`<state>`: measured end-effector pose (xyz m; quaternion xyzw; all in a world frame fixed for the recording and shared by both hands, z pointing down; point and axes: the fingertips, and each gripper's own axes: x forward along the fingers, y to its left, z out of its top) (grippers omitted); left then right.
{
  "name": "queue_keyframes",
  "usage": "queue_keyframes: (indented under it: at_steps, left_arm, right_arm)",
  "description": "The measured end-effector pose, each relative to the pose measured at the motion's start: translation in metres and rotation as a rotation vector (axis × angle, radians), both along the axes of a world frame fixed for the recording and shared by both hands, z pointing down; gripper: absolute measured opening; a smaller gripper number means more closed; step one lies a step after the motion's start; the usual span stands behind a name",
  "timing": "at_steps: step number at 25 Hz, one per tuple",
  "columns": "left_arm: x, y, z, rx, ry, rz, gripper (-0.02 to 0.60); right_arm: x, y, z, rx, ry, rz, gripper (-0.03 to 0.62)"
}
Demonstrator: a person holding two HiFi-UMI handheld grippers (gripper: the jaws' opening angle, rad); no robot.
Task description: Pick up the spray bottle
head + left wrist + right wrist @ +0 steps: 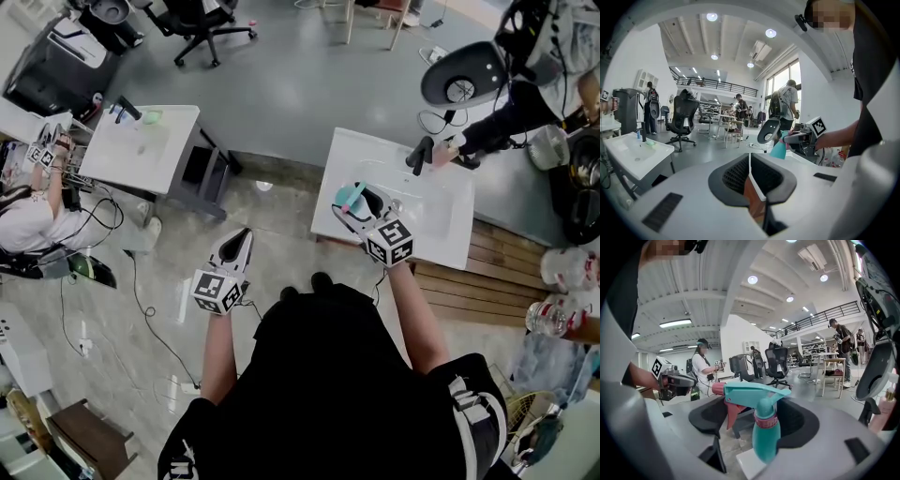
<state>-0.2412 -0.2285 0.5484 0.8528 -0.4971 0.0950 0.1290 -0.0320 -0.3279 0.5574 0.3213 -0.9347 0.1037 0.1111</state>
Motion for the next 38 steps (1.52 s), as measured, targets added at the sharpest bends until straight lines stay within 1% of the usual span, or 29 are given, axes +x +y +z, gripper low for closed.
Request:
queue_keyframes:
  at_steps: [22, 38]
  left_arm:
    - [0.014, 0.02, 0.002, -0.004, -0.01, -0.039, 0.031]
    - [0.03, 0.018, 0.006, -0.005, -0.009, -0.046, 0.031]
  right_arm:
    - [0.011, 0.012, 0.005, 0.008, -0.019, -0.04, 0.342]
    - [0.026, 0.009, 0.011, -0.002, -0.033, -0.032, 0.342]
